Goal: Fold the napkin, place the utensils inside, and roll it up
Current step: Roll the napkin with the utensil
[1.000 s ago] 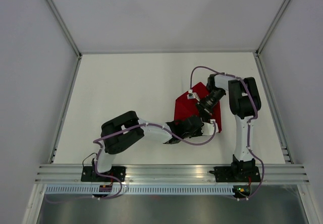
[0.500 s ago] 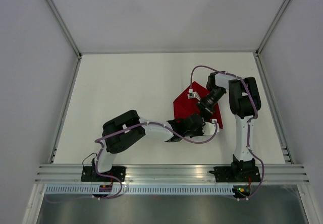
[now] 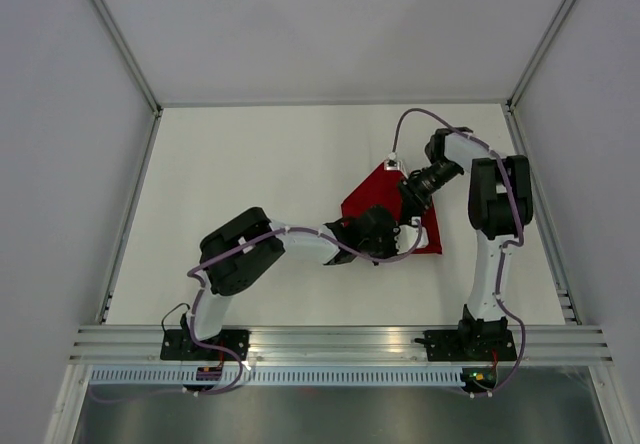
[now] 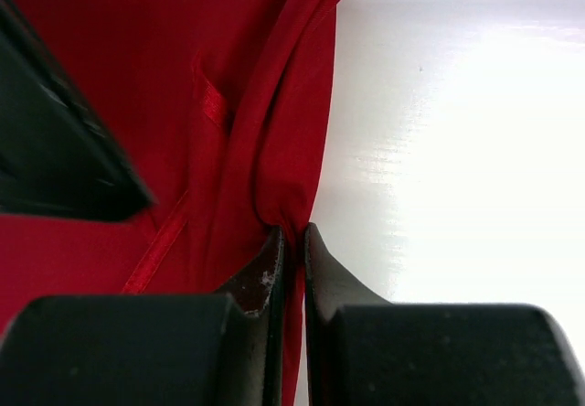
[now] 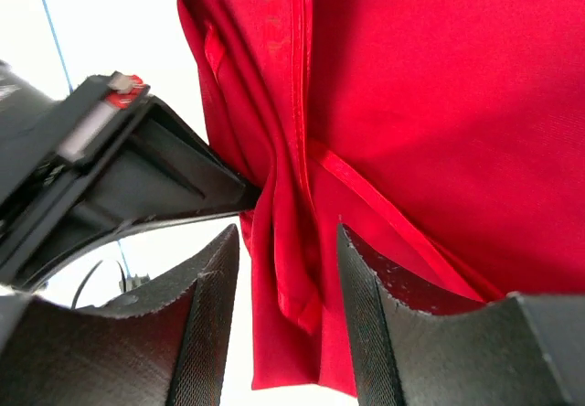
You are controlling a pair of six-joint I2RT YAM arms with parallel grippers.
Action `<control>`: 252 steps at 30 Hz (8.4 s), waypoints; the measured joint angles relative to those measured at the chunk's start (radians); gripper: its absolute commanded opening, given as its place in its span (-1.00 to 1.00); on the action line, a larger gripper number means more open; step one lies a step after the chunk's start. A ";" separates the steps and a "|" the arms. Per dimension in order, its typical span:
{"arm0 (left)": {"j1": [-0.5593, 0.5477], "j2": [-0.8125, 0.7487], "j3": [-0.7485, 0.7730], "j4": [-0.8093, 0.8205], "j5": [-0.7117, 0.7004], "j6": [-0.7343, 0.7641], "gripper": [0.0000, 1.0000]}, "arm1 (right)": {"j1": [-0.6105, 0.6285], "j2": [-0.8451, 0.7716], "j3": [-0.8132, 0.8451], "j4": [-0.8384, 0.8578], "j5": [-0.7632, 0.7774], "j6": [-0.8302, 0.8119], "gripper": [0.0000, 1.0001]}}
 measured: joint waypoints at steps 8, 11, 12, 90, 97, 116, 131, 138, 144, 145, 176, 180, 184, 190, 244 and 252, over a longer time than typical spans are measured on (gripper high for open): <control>0.080 0.013 0.035 -0.059 0.179 -0.076 -0.95 | -0.156 -0.135 0.003 0.022 -0.096 -0.014 0.05; 0.125 0.032 0.067 -0.102 0.279 -0.113 -0.95 | -0.217 -0.204 -0.055 0.064 -0.118 -0.035 0.05; 0.145 0.043 0.086 -0.125 0.327 -0.130 -0.95 | -0.238 -0.239 -0.094 0.092 -0.122 -0.040 0.05; 0.426 -0.256 -0.074 -0.173 0.231 -0.589 0.05 | 0.134 -0.046 -0.211 0.160 -0.033 -0.061 -0.74; 0.350 -0.291 -0.132 -0.092 0.101 -0.514 0.05 | 0.134 0.019 -0.137 0.071 -0.015 -0.032 -0.75; -0.050 -0.147 -0.166 0.014 -0.299 -0.103 0.15 | 0.122 0.128 -0.050 -0.062 -0.029 -0.018 -0.75; -0.085 -0.048 -0.119 0.119 -0.354 0.047 -0.63 | 0.103 0.186 0.010 -0.133 -0.028 -0.034 -0.76; -0.077 -0.040 -0.100 0.105 -0.313 0.062 -0.95 | 0.092 0.193 0.035 -0.149 -0.019 -0.064 -0.45; -0.043 -0.039 -0.072 0.055 -0.208 0.054 -0.95 | 0.074 0.150 0.023 -0.151 -0.023 -0.063 0.02; -0.034 -0.038 -0.067 0.047 -0.183 0.049 -0.95 | 0.068 0.133 0.018 -0.140 -0.022 -0.063 0.07; 0.318 0.287 0.463 -0.525 0.775 -0.277 -0.95 | 0.079 -0.982 -0.943 0.892 0.201 0.113 0.29; 0.330 0.335 0.523 -0.591 0.839 -0.304 -0.95 | 0.188 -0.986 -1.004 1.014 0.312 0.132 0.30; 0.333 0.370 0.570 -0.652 0.882 -0.326 -0.95 | 0.284 -0.966 -1.044 1.120 0.411 0.140 0.30; 0.332 0.388 0.589 -0.693 0.906 -0.344 -0.95 | 0.354 -0.910 -1.060 1.199 0.489 0.154 0.24; 0.182 -0.276 -0.049 -0.182 0.019 -0.334 0.12 | 0.019 -0.052 -0.211 0.096 0.005 -0.138 -0.68; -0.003 -0.125 0.004 -0.152 -0.157 -0.112 0.16 | 0.008 0.018 -0.145 0.017 -0.010 -0.138 -0.69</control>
